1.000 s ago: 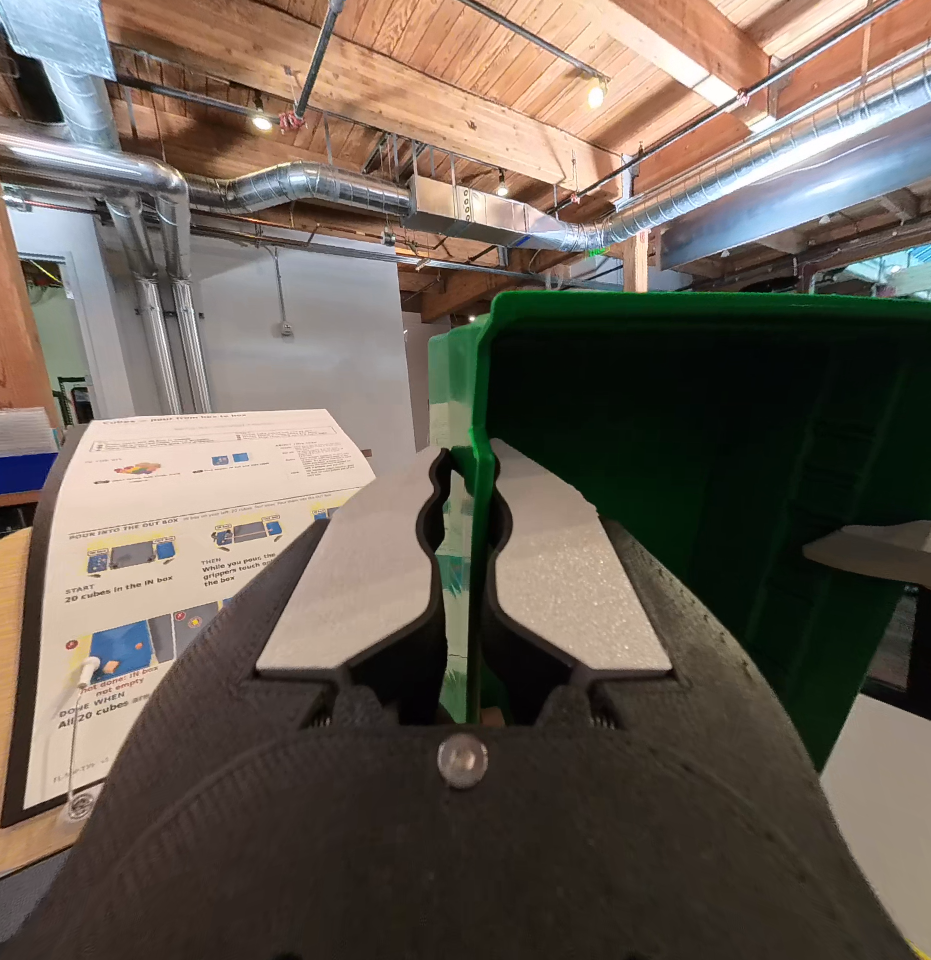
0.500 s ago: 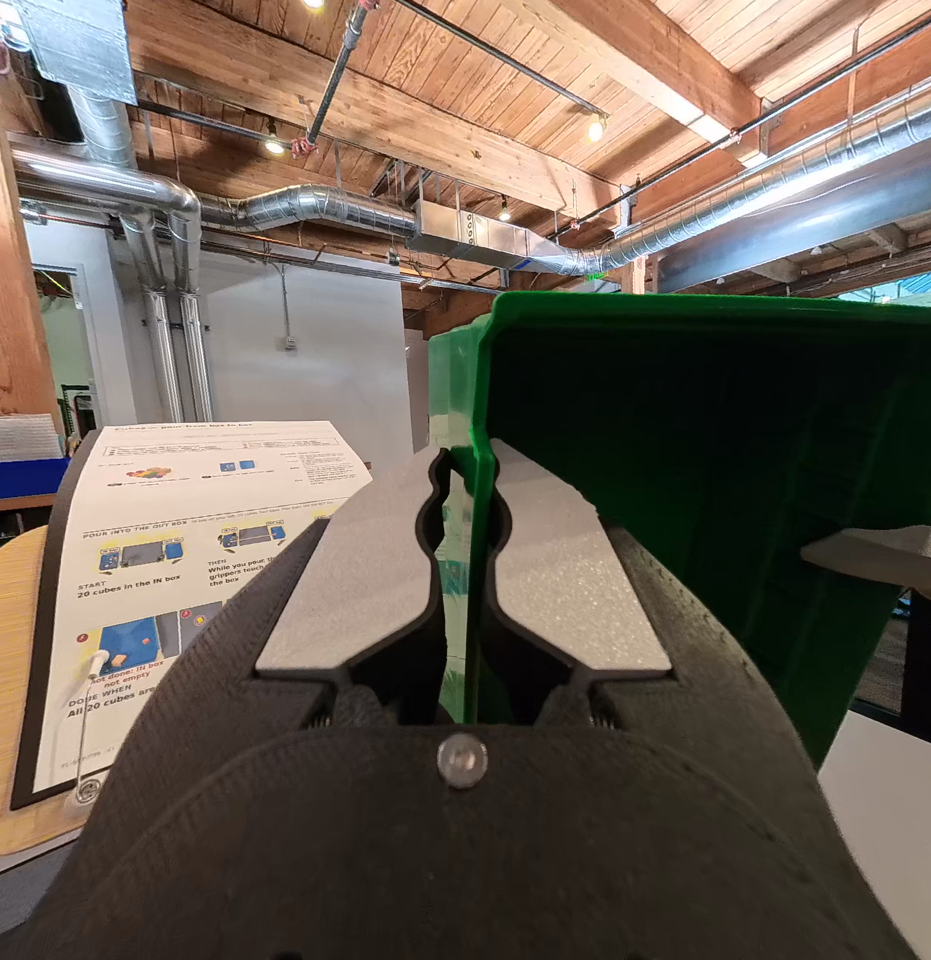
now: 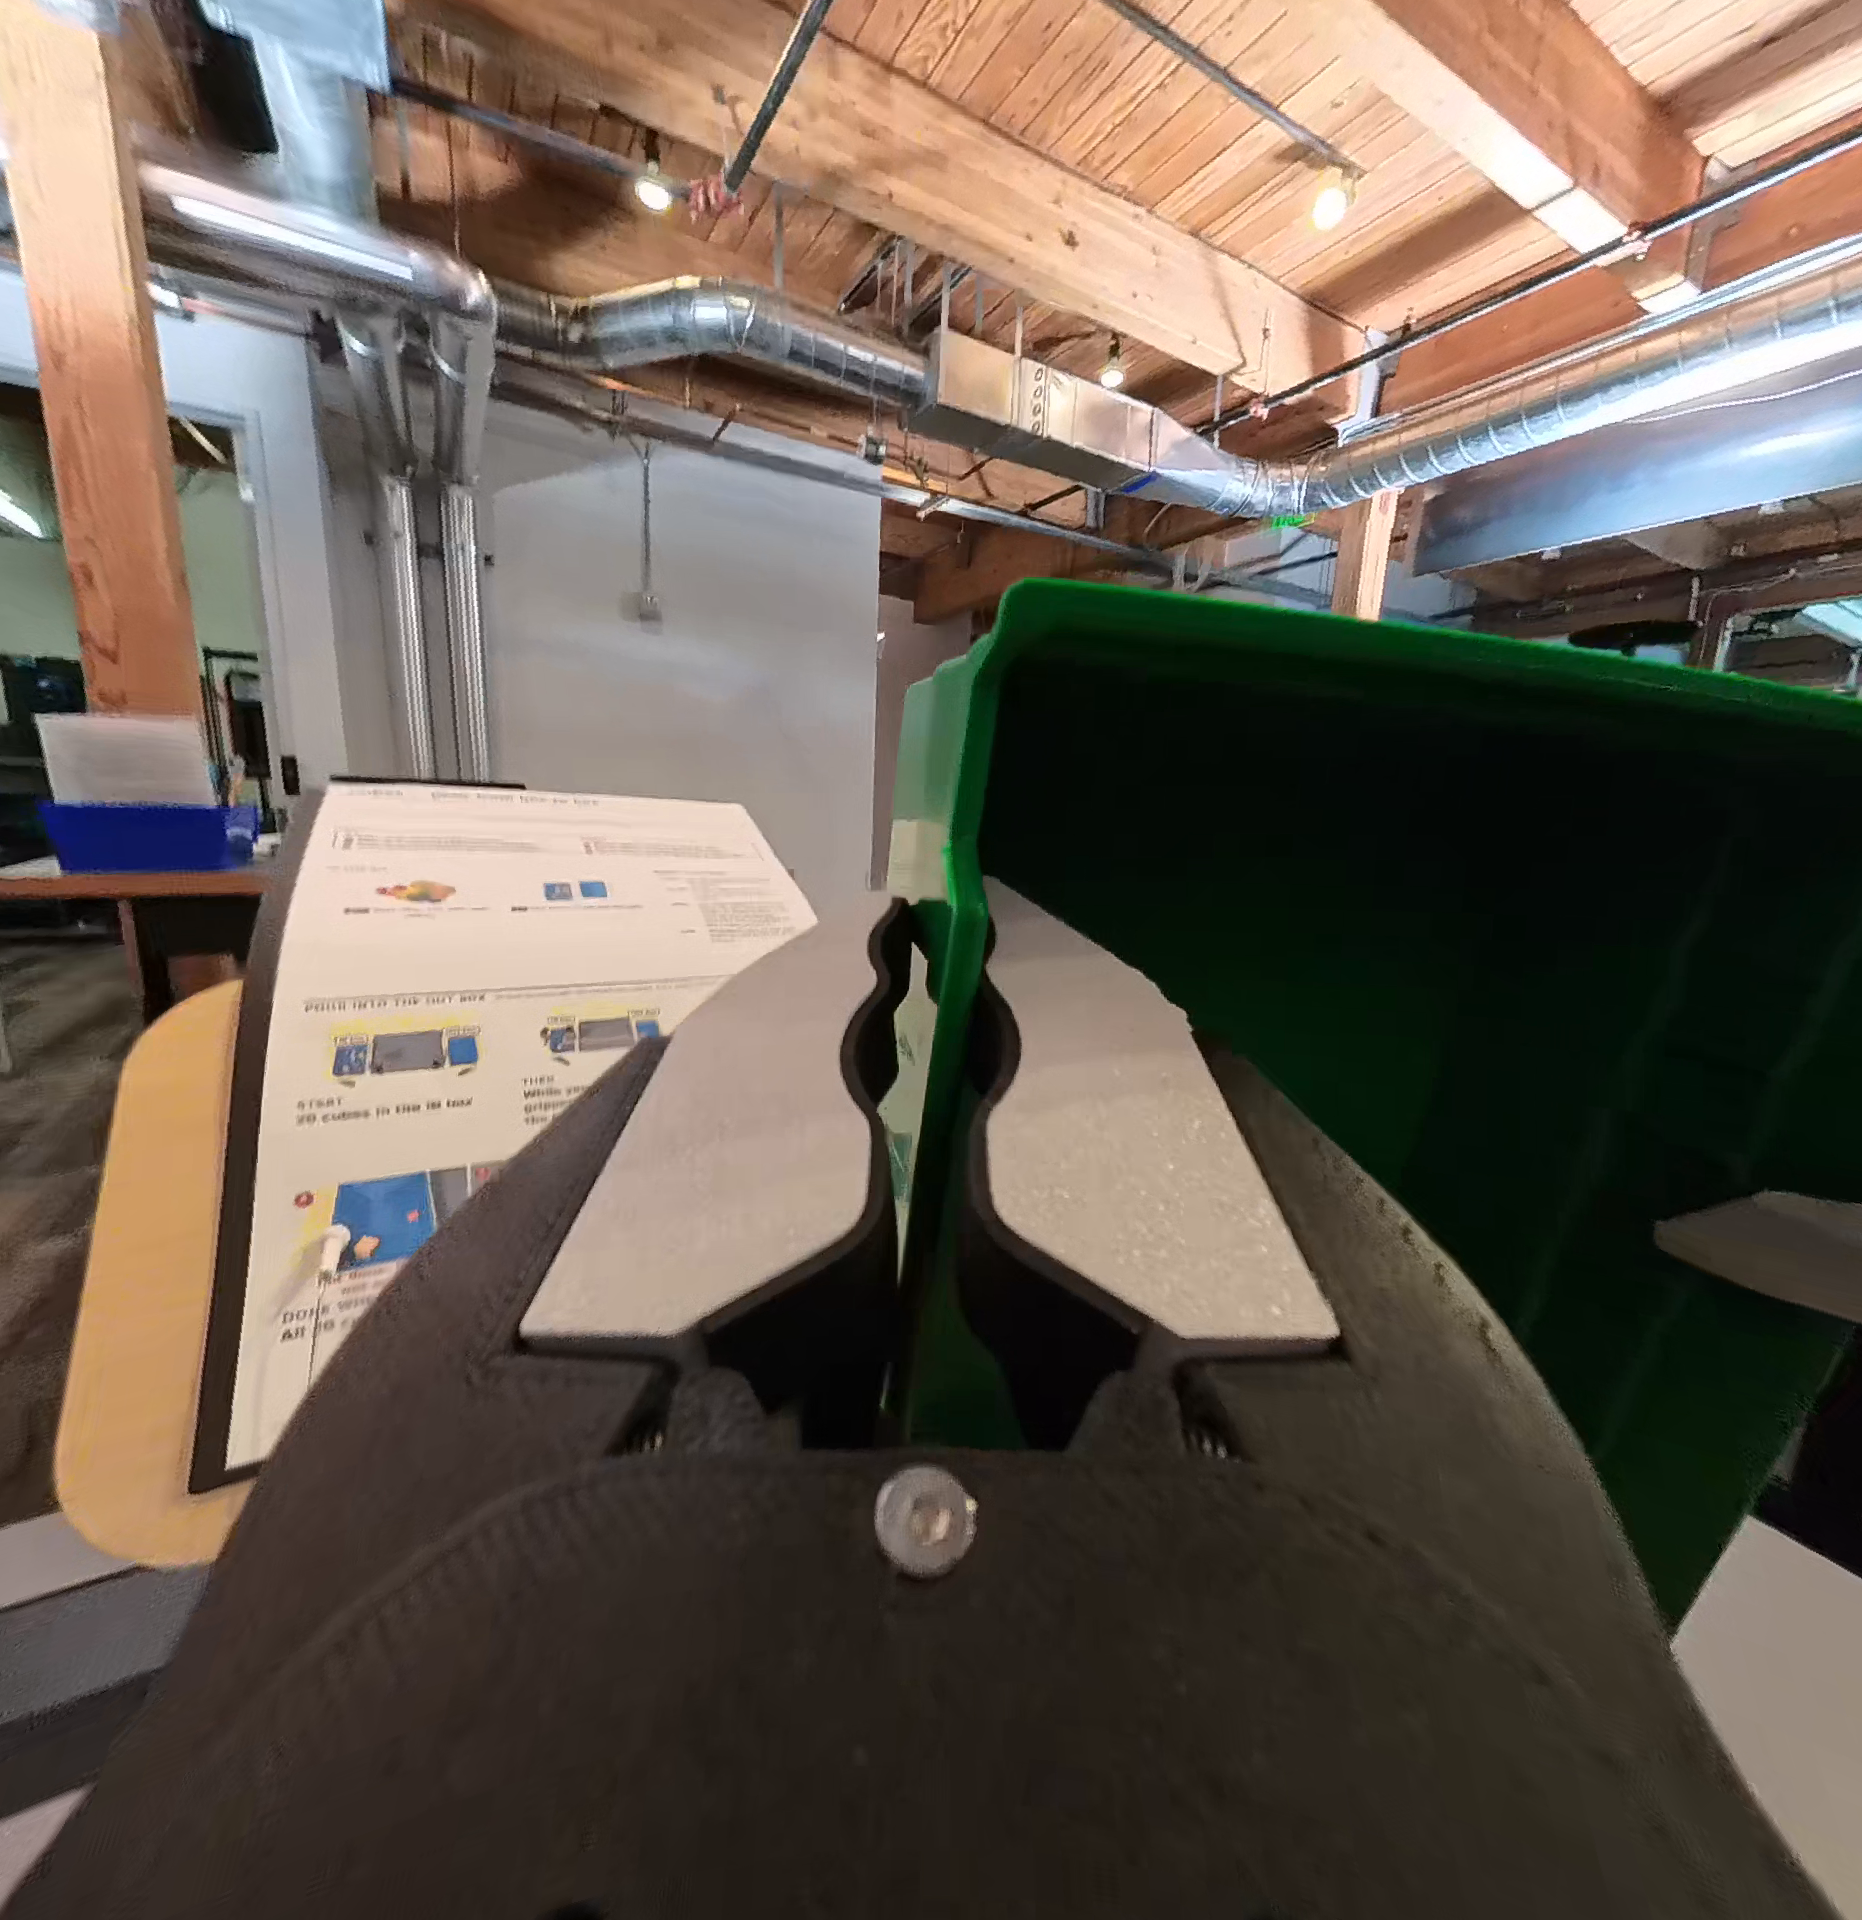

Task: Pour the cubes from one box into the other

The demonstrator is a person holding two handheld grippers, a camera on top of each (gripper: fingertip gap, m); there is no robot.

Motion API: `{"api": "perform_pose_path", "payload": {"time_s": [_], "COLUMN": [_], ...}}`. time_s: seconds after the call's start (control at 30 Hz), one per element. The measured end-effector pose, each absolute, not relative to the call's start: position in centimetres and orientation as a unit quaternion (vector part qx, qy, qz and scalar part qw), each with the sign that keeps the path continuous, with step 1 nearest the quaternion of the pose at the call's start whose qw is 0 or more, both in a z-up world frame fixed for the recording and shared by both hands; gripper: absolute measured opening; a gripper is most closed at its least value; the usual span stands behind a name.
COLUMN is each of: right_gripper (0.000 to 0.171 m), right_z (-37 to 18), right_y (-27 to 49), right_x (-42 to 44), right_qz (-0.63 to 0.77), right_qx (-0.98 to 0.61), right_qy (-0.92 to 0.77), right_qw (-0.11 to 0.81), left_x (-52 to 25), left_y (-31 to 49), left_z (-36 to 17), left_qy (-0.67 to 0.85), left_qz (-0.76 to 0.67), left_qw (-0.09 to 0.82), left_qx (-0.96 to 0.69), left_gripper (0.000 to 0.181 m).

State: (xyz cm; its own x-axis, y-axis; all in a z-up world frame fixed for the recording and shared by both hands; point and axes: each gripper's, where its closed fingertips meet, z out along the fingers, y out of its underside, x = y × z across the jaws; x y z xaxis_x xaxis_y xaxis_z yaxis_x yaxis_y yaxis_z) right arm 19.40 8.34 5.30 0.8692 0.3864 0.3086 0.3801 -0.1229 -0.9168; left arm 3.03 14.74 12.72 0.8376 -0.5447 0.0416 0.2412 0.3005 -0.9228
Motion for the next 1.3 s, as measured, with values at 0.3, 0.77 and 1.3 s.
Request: {"api": "perform_pose_path", "payload": {"time_s": [0.3, 0.77, 1.3], "right_gripper": [0.048, 0.028, 0.007], "right_z": [5.5, -18.5, -69.1], "right_y": [2.8, -23.4, -16.5], "right_x": [17.2, 32.8, 29.8], "right_qz": [0.114, 0.454, 0.46], "right_qx": [-0.745, -0.807, -0.886], "right_qy": [-0.308, -0.308, 0.026], "right_qw": [0.58, 0.22, 0.047], "left_x": [0.0, -16.7, -21.1], "left_y": [14.4, 13.1, 15.3], "left_z": [12.8, 7.2, -2.3], "left_qy": [0.139, 0.13, 0.081], "left_qz": [-0.254, -0.098, 0.044], "left_qw": [0.759, 0.63, 0.498], "left_qx": [-0.583, -0.759, -0.862], "left_gripper": [0.006, 0.008, 0.006]}}
